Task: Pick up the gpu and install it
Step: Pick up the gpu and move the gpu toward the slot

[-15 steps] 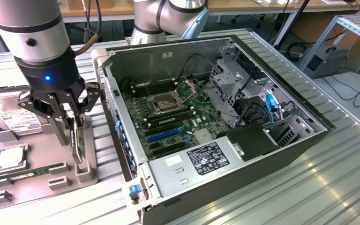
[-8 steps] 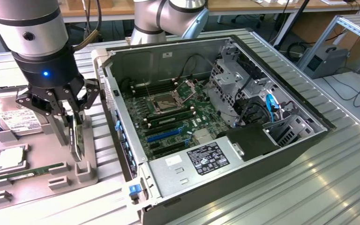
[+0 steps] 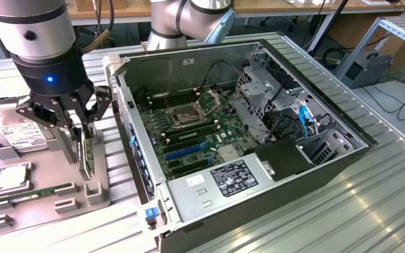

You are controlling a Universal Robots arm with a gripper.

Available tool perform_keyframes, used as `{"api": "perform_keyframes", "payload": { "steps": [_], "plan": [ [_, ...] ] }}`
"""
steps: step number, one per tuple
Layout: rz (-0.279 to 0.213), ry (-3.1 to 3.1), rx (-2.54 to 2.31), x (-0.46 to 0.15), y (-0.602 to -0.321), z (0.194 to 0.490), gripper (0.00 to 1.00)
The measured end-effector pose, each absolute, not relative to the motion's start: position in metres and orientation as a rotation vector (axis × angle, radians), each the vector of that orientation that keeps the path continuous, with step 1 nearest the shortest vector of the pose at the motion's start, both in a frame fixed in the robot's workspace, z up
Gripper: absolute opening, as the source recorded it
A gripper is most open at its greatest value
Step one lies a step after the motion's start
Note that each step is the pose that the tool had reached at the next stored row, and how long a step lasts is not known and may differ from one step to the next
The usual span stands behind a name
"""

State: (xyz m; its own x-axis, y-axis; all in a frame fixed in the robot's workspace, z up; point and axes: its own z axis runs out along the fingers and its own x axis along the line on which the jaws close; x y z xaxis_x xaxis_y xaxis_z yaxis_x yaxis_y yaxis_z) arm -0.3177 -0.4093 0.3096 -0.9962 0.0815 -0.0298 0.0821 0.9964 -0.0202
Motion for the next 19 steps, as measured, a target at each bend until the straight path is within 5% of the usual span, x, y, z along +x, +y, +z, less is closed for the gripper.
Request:
{"api": "perform_keyframes", "payload": {
  "steps": [10, 19],
  "plan": [
    [-0.033, 3.110, 0.128, -0.318, -0.409, 0.317, 0.27],
    [-0.033, 3.110, 0.127, -0.317, -0.409, 0.366, 0.27]
  ]
}}
